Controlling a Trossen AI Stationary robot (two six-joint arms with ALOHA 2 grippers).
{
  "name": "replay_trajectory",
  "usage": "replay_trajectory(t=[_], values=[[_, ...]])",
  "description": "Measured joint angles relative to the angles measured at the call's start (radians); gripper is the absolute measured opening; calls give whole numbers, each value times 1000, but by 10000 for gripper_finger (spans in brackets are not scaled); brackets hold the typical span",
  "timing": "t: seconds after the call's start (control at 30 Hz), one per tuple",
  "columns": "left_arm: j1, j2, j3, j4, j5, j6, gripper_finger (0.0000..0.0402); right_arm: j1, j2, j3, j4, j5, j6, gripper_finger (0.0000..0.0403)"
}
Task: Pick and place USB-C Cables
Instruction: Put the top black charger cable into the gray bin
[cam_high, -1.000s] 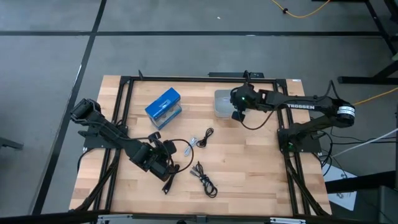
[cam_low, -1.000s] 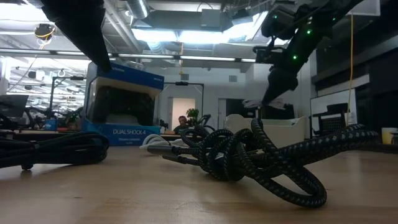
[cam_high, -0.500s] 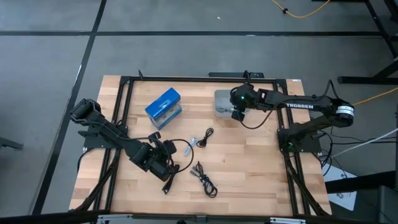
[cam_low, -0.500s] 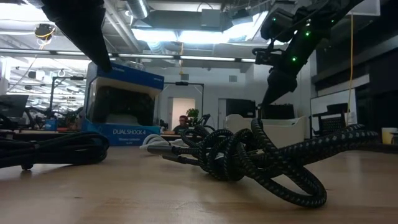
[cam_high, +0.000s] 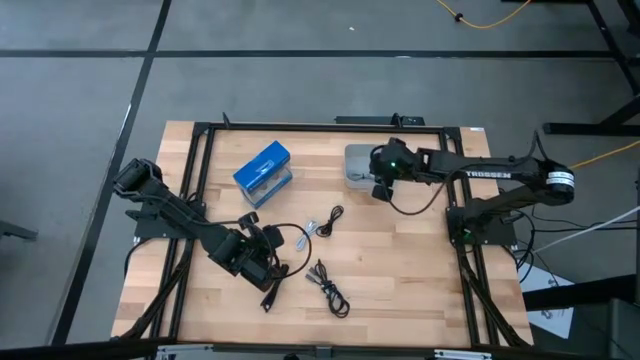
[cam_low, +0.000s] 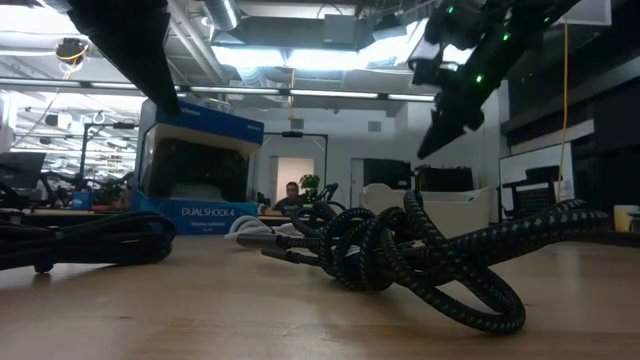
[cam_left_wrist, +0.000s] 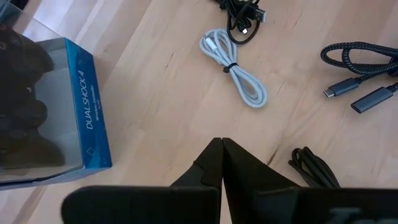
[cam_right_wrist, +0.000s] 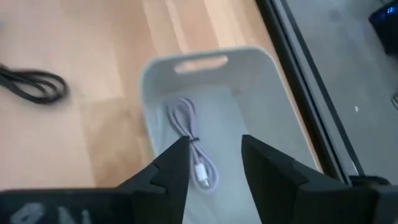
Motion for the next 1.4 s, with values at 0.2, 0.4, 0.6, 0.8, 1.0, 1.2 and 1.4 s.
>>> replay_trajectory(t=[0.2, 0.4, 0.6, 0.8, 1.0, 1.2, 1.4], values=[[0, 0, 0, 7, 0, 0, 0, 81, -110, 0, -21, -3, 46, 148], [0, 0, 0, 10, 0, 0, 0, 160, -229, 1, -122, -151, 156, 149], [0, 0, 0, 11, 0, 0, 0, 231, -308, 1, -204, -245, 268, 149], [0, 0, 0, 12, 0, -1, 0, 315, -322, 1, -294, -245, 350, 149], [0, 0, 0, 12, 0, -1, 0, 398, -322, 1, -336, -245, 383, 149], [0, 0, 0, 28, 0, -4, 0, 469, -322, 1, -336, -244, 383, 149], [0, 0, 0, 43, 0, -1, 0, 529, -322, -20, -309, -244, 384, 149]])
